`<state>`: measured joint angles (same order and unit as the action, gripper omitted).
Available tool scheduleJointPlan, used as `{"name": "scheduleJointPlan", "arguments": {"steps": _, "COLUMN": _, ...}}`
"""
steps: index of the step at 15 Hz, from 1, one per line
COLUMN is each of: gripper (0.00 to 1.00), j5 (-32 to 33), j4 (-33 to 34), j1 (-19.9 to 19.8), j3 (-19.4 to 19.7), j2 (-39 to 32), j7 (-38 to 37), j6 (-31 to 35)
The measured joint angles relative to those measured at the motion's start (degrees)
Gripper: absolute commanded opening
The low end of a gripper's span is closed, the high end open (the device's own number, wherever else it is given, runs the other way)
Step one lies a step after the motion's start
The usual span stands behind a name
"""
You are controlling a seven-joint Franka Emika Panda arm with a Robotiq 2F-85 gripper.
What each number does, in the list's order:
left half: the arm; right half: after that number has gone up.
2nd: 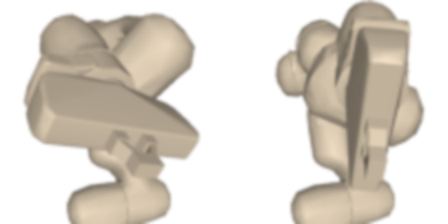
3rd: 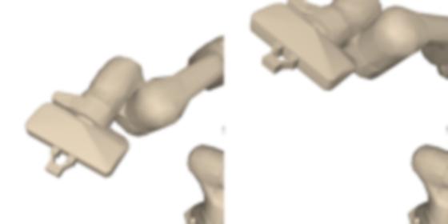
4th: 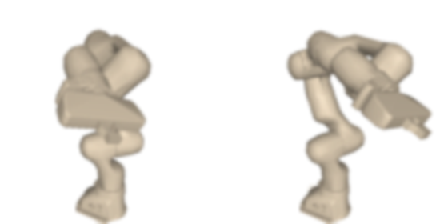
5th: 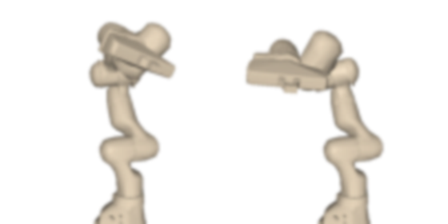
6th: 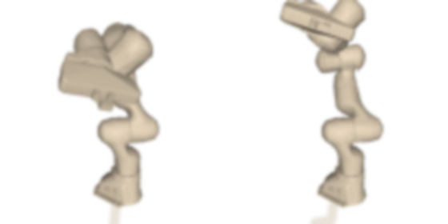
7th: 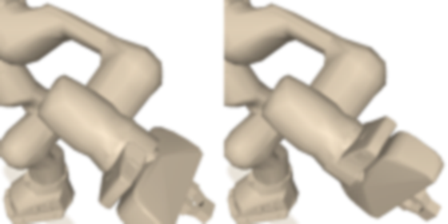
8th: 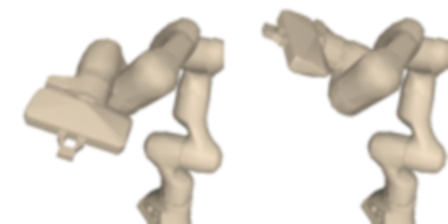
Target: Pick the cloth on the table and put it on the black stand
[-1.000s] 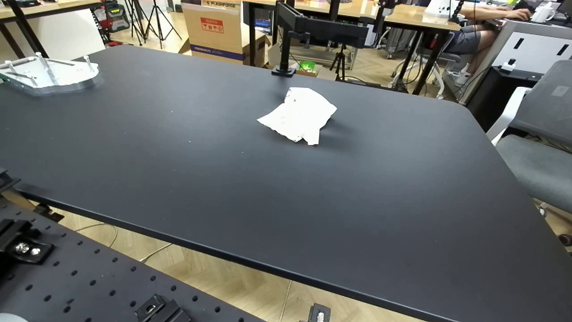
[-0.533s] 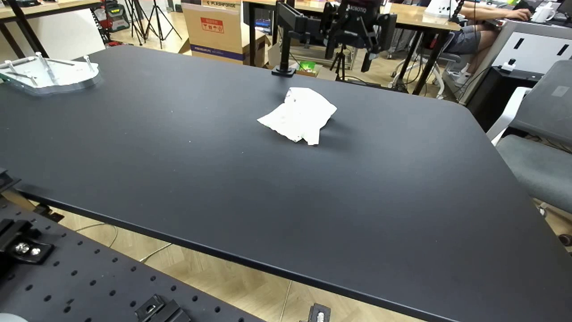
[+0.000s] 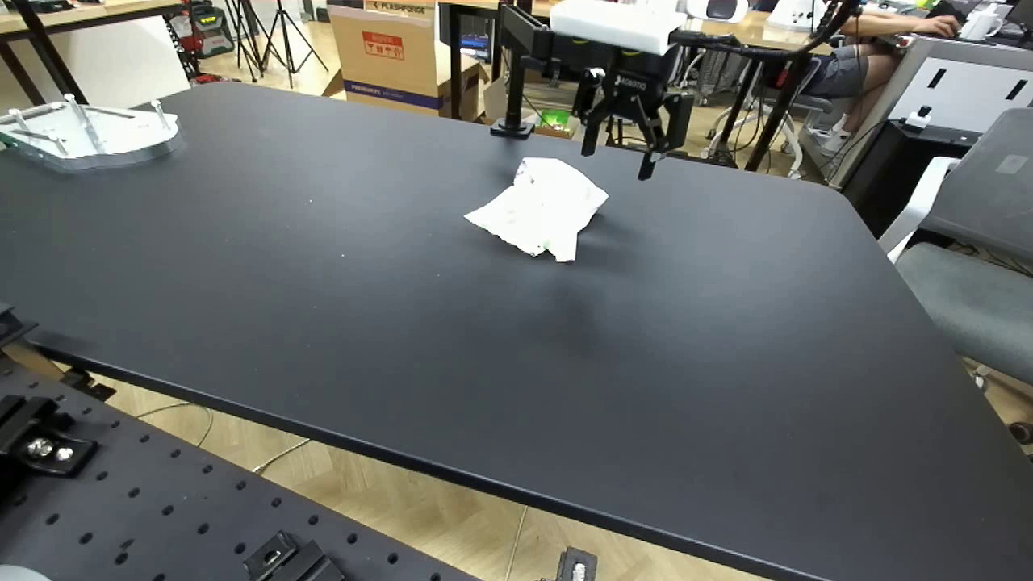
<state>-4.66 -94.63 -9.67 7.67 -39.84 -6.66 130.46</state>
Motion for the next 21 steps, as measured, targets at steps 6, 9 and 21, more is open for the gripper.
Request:
{"name": "scheduleJointPlan", "arguments": {"steps": 6, "gripper": 1.00, "j5": -0.98, "j4": 2.54, "j1": -0.04, "j3": -1.09, "j2": -2.32, "j7": 0.15, "j6": -0.23}}
{"name": "scheduleJointPlan", "arguments": {"steps": 9, "gripper": 1.00, "j5": -2.02, "j4": 3.37, "j1": -0.13, "j3": -1.84, "j2": -3.04, "j7": 0.18, "j6": -0.23}}
{"name": "scheduleJointPlan", "arguments": {"steps": 21, "gripper": 1.00, "j5": -9.53, "j4": 4.11, "j1": -1.80, "j3": -2.54, "j2": -4.32, "j7": 0.04, "j6": -1.28}}
